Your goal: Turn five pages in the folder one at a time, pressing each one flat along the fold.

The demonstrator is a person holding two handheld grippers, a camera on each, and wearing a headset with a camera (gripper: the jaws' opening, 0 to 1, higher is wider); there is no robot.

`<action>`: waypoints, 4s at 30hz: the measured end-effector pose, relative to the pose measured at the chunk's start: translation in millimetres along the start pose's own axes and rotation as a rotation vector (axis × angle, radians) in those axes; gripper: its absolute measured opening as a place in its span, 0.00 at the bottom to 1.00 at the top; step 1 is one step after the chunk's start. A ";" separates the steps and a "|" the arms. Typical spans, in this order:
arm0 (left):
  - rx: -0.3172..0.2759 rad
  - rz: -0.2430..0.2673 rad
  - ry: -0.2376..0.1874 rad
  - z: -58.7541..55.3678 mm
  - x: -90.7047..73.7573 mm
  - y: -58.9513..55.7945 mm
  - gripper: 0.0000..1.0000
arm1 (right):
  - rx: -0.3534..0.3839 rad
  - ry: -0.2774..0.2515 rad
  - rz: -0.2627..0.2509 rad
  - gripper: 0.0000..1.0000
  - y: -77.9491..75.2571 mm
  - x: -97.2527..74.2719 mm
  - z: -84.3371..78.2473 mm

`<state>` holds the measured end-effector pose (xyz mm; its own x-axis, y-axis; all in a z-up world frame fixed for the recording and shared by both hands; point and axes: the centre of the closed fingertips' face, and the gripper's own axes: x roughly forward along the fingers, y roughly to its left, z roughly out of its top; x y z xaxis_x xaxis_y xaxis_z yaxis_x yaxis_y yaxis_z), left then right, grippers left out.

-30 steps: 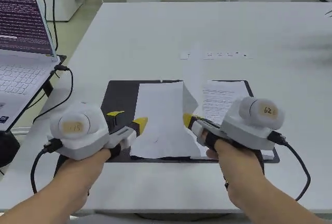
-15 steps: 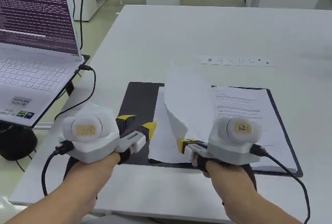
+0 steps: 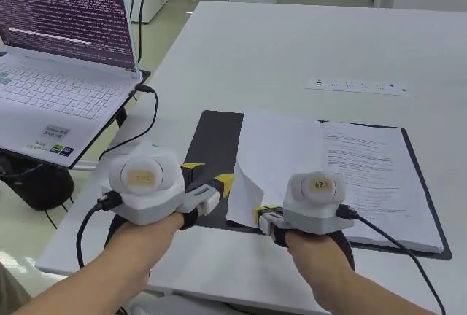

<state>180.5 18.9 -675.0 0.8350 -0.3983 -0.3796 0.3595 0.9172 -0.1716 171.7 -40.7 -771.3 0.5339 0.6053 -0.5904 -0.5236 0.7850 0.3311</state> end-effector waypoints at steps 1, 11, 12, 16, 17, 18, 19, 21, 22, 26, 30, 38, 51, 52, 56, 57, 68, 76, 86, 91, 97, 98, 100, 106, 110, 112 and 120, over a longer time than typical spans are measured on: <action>0.000 0.001 0.003 -0.9 -0.1 0.1 0.30 | -0.001 0.005 -0.002 0.00 -0.4 0.8 -1.2; 0.008 -0.001 0.047 -11.4 5.6 -4.9 0.31 | 0.043 0.012 0.003 0.00 -0.8 3.9 -5.4; 0.010 -0.003 0.050 -11.5 6.8 -5.8 0.31 | 0.038 0.011 0.004 0.00 -0.6 4.3 -5.5; 0.027 -0.008 0.071 -13.1 15.7 -9.7 0.31 | 0.027 -0.008 0.012 0.00 0.9 3.6 -4.3; 0.036 -0.010 0.074 -12.5 18.4 -12.1 0.31 | 0.018 -0.012 0.015 0.00 1.9 2.8 -4.3; 0.043 -0.013 0.076 -12.1 20.5 -13.8 0.31 | 0.007 -0.019 0.025 0.03 4.1 1.9 -4.3; 0.050 -0.017 0.080 -12.1 23.1 -15.5 0.31 | 0.003 -0.024 0.035 0.05 6.3 0.5 -4.5; 0.067 -0.023 0.093 -12.9 30.4 -20.1 0.31 | -0.001 -0.043 0.063 0.05 12.5 -4.9 -3.6; 0.076 -0.028 0.099 -13.4 35.3 -23.7 0.30 | -0.005 -0.045 0.070 0.05 15.5 -9.7 -4.5; 0.137 -0.040 0.177 -32.0 51.4 -31.1 0.27 | -0.056 -0.063 0.070 0.00 12.7 -24.9 -6.3; 0.127 -0.018 0.234 -57.1 66.6 -32.5 0.25 | -0.016 -0.096 0.027 0.00 -10.7 -43.1 -0.7; 0.089 0.101 0.328 -99.0 68.8 -21.9 0.19 | 0.102 -0.220 -0.062 0.00 -64.0 -75.0 21.4; 0.142 0.142 0.228 -101.9 66.2 -19.6 0.15 | 0.115 -0.258 -0.102 0.00 -119.3 -70.4 35.8; 0.142 0.142 0.227 -101.9 66.0 -19.3 0.15 | 0.105 -0.260 -0.104 0.00 -122.1 -68.1 39.0; 0.142 0.148 0.221 -102.1 65.6 -19.9 0.14 | 0.080 -0.268 -0.098 0.00 -134.5 -53.5 54.4; 0.144 0.150 0.220 -102.4 65.3 -20.4 0.14 | 0.076 -0.264 -0.097 0.00 -136.7 -49.9 56.6; 0.143 0.151 0.200 -102.7 65.8 -18.4 0.14 | 0.095 -0.241 -0.100 0.00 -159.1 -10.7 73.0; 0.135 0.144 0.190 -104.0 67.8 -16.6 0.14 | 0.091 -0.256 -0.107 0.00 -163.2 1.8 82.6; 0.126 0.145 0.181 -103.9 68.2 -16.4 0.14 | 0.138 -0.300 -0.129 0.00 -184.8 15.1 105.6; 0.126 0.145 0.178 -103.3 69.2 -16.8 0.14 | 0.136 -0.314 -0.146 0.00 -198.3 25.3 118.8; 0.125 0.146 0.175 -103.1 70.2 -17.0 0.14 | 0.126 -0.315 -0.178 0.00 -217.9 41.7 135.6; 0.125 0.146 0.174 -103.0 70.1 -17.2 0.14 | 0.123 -0.319 -0.181 0.00 -221.9 44.6 138.2; 0.125 0.146 0.173 -102.8 69.9 -17.6 0.14 | 0.120 -0.318 -0.189 0.00 -228.3 49.1 142.7; 0.128 0.145 0.172 -102.7 69.5 -18.2 0.14 | 0.097 -0.313 -0.219 0.00 -244.2 61.6 153.9; 0.126 0.146 0.172 -102.5 69.3 -18.6 0.14 | 0.067 -0.292 -0.227 0.00 -255.7 74.3 161.0; 0.127 0.146 0.172 -102.5 69.3 -18.8 0.14 | 0.070 -0.290 -0.230 0.00 -258.4 78.2 165.0; 0.127 0.146 0.174 -102.7 69.9 -18.8 0.14 | 0.052 -0.290 -0.222 0.00 -248.7 76.5 157.9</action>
<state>189.4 -26.9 -791.6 0.8017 -0.2471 -0.5443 0.2995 0.9541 0.0080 447.6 -168.8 -782.6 0.8008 0.4257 -0.4212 -0.3432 0.9026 0.2598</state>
